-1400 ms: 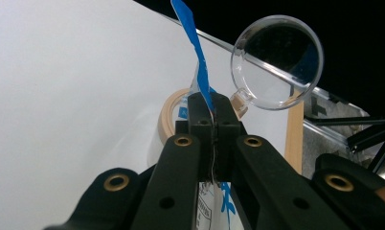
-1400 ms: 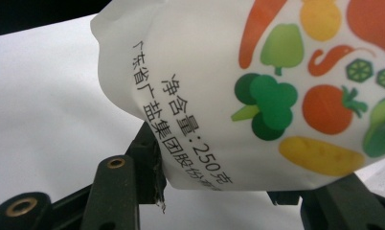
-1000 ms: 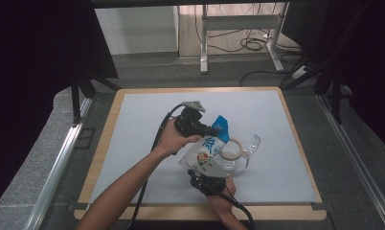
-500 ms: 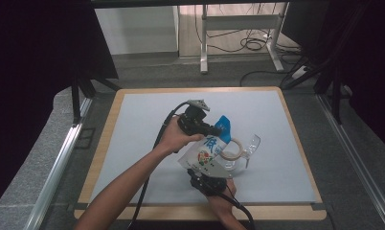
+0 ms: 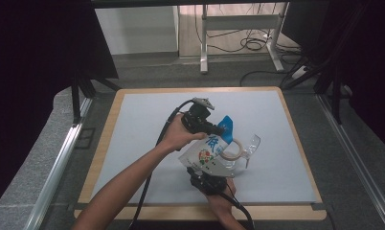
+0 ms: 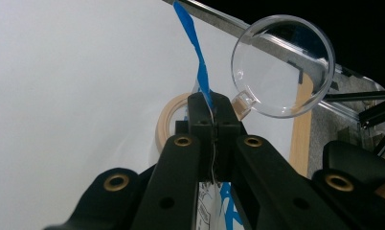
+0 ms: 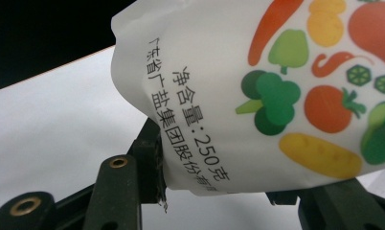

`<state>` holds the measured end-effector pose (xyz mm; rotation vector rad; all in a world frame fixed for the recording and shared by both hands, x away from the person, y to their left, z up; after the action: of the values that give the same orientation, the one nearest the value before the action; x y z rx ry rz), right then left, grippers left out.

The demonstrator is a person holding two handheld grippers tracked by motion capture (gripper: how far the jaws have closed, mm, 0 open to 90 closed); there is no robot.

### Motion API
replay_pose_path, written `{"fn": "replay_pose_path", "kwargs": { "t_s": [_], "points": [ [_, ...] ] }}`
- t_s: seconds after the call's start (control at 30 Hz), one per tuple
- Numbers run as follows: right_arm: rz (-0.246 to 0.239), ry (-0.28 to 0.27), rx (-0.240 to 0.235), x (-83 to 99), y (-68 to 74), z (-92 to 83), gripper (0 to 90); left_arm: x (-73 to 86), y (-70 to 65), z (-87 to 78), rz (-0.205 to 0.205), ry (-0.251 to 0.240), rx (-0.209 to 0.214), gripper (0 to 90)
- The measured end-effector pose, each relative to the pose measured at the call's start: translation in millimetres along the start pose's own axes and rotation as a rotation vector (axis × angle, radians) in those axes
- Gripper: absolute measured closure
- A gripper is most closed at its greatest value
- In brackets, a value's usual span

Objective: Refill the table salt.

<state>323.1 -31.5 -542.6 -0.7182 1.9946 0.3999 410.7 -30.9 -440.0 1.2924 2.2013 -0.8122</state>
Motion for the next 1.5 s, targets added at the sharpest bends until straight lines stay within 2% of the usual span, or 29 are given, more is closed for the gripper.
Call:
{"fn": "replay_pose_path", "kwargs": {
  "t_s": [0.33, 0.9, 1.5],
  "points": [
    [0.008, 0.003, 0.001, -5.2, 0.1, -0.2, 51.9, -3.3, 2.2, 3.3, -0.008, 0.013, 0.013, 89.9],
    [0.024, -0.008, -0.012, -14.0, 2.9, -0.5, 51.9, -6.9, 3.8, 6.7, 0.003, 0.031, 0.015, 89.9],
    [0.031, -0.01, -0.008, -15.3, 0.4, -1.0, 52.0, -9.7, 3.2, 10.6, 0.015, 0.052, 0.016, 89.9]
  ]
}}
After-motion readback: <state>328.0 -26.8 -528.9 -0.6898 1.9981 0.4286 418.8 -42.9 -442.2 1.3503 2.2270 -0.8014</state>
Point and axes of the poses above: each handheld gripper's, and its own axes: z roughly forward along the jaws, x roughly out of its underside, y roughly to its left, the point moved 8 cm from there along z, roughly forward along the jaws, and after that the axes turned 8 degrees about y, right-handed, at the moved point
